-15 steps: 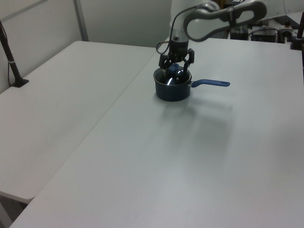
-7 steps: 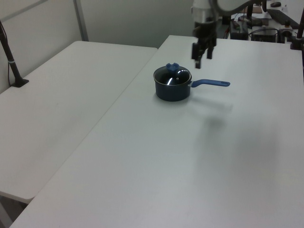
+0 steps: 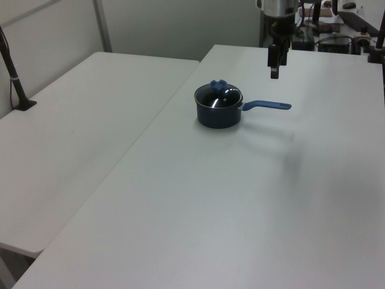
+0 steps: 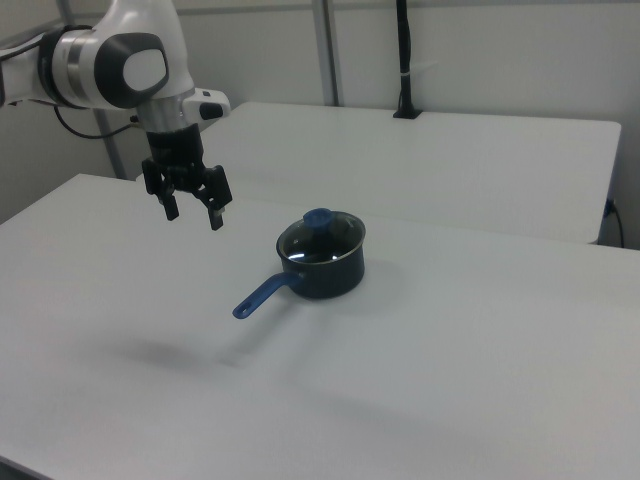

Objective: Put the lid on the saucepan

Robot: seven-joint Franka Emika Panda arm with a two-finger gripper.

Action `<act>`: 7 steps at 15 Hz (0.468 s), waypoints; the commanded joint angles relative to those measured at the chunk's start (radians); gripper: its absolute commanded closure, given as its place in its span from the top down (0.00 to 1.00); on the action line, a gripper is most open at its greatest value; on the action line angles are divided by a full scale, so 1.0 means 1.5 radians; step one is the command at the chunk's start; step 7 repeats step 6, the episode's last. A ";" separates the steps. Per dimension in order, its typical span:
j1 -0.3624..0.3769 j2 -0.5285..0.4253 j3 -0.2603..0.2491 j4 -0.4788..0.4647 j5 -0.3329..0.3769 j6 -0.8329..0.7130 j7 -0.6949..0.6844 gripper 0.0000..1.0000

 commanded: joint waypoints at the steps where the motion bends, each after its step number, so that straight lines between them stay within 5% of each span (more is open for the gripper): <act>1: -0.001 -0.011 -0.010 -0.004 0.005 -0.013 -0.021 1.00; 7: -0.008 -0.012 -0.012 -0.001 0.003 -0.021 -0.020 1.00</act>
